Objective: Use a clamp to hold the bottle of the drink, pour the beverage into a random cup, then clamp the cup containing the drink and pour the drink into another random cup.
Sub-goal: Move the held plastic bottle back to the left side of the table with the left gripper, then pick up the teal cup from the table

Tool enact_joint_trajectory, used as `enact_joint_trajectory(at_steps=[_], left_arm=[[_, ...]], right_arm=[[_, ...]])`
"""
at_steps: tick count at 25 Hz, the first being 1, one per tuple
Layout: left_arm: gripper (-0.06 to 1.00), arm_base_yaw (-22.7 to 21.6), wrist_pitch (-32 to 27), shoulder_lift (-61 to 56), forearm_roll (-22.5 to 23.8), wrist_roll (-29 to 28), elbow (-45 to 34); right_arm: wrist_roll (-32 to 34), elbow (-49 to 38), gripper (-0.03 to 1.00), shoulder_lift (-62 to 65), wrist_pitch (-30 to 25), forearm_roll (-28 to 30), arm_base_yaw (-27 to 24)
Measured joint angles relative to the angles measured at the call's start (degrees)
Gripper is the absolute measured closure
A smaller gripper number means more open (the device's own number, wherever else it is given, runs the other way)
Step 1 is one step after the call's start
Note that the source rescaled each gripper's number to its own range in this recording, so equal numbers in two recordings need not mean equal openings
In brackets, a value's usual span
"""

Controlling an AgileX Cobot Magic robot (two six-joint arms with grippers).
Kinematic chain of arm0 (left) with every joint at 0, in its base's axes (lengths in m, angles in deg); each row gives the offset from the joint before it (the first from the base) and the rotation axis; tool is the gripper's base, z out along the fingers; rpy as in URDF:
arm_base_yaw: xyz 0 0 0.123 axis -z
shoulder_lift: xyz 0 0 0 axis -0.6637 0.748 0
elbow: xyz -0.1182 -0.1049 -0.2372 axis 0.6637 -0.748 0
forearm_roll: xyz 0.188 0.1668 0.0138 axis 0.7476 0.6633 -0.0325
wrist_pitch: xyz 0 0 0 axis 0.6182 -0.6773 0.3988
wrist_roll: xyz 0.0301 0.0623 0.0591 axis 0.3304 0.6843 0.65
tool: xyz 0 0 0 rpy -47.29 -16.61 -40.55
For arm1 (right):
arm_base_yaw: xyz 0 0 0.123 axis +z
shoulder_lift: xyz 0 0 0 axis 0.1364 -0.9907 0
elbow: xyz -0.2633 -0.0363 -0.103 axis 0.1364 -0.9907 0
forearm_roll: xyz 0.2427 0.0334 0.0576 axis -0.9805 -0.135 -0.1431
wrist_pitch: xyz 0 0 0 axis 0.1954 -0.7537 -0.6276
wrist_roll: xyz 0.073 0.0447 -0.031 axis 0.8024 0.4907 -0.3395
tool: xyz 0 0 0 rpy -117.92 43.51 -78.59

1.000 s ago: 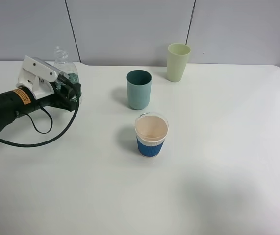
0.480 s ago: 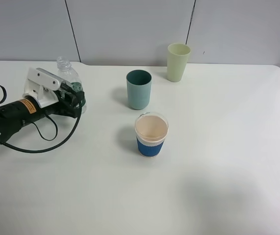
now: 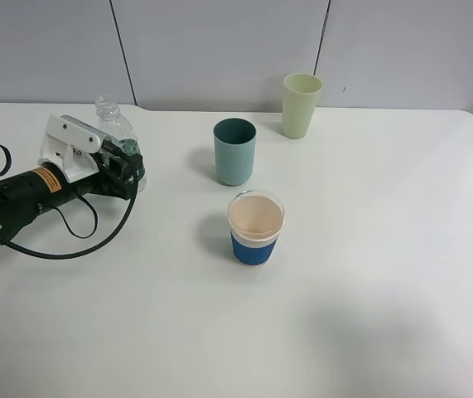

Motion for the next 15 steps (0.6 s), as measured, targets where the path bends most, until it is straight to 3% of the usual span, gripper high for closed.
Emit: enact_joint_trajectory(at_steps=[2,3,4,6,8,10,15], left_arm=[[0.94,0.0,0.0,0.0,0.0,-0.1,0.0],[0.84,0.0,0.0,0.0,0.0,-0.1,0.0],[0.67,0.0,0.0,0.0,0.0,-0.1,0.0],[0.20,0.0,-0.2,0.1,0.0,-0.1,0.0],[0.03,0.0,-0.2,0.2,0.0,-0.1,0.0],[-0.02,0.0,-0.2,0.2,0.0,-0.1,0.0],[-0.04,0.0,-0.2,-1.6,0.3,-0.2,-0.8]], right_arm=[[0.0,0.0,-0.03,0.0,0.0,0.0,0.0],[0.0,0.0,-0.03,0.0,0.0,0.0,0.0],[0.0,0.0,-0.03,0.0,0.0,0.0,0.0],[0.0,0.0,-0.03,0.0,0.0,0.0,0.0],[0.0,0.0,-0.03,0.0,0.0,0.0,0.0],[0.0,0.0,-0.03,0.0,0.0,0.0,0.0],[0.0,0.0,-0.03,0.0,0.0,0.0,0.0]])
